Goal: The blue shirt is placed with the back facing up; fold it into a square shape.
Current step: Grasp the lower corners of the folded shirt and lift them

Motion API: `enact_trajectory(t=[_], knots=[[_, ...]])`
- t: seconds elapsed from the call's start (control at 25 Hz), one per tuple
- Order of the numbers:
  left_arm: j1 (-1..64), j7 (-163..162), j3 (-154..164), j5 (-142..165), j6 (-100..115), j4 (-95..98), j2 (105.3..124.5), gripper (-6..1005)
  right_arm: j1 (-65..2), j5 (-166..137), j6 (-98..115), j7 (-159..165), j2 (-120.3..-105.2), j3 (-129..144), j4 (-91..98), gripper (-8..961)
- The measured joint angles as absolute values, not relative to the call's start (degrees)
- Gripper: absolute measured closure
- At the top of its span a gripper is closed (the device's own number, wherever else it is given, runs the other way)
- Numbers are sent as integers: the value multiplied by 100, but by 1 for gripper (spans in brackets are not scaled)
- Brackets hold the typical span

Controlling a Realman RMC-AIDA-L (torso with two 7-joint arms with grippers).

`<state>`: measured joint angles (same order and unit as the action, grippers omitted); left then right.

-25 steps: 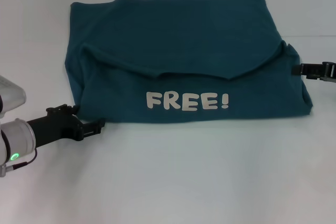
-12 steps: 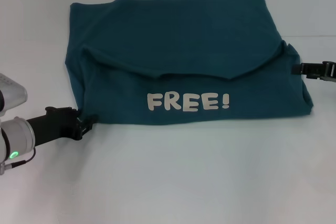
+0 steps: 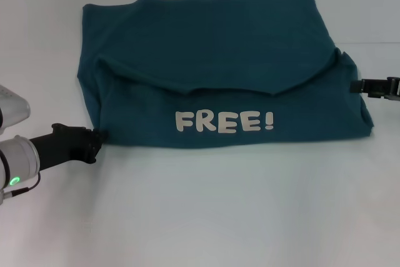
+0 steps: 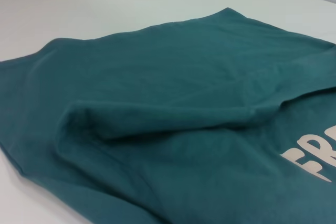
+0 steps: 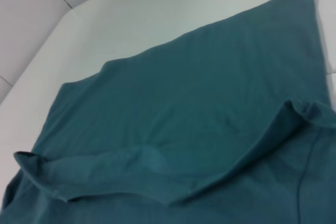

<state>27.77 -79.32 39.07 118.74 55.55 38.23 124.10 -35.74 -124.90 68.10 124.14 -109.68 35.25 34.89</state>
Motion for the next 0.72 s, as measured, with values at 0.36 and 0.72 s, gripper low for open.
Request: enact_trajectory(t=[0.36,0.72], knots=[[2771,-7988,3919,11874,5620,3886,12410,978,-3558,-13352,6919,12989,-10862,3563,3534,298],[2780,-7989,3920,11874,5626,3884,12410,978,-3584,-13439,6536,12986,-11052,3568,3471,323]])
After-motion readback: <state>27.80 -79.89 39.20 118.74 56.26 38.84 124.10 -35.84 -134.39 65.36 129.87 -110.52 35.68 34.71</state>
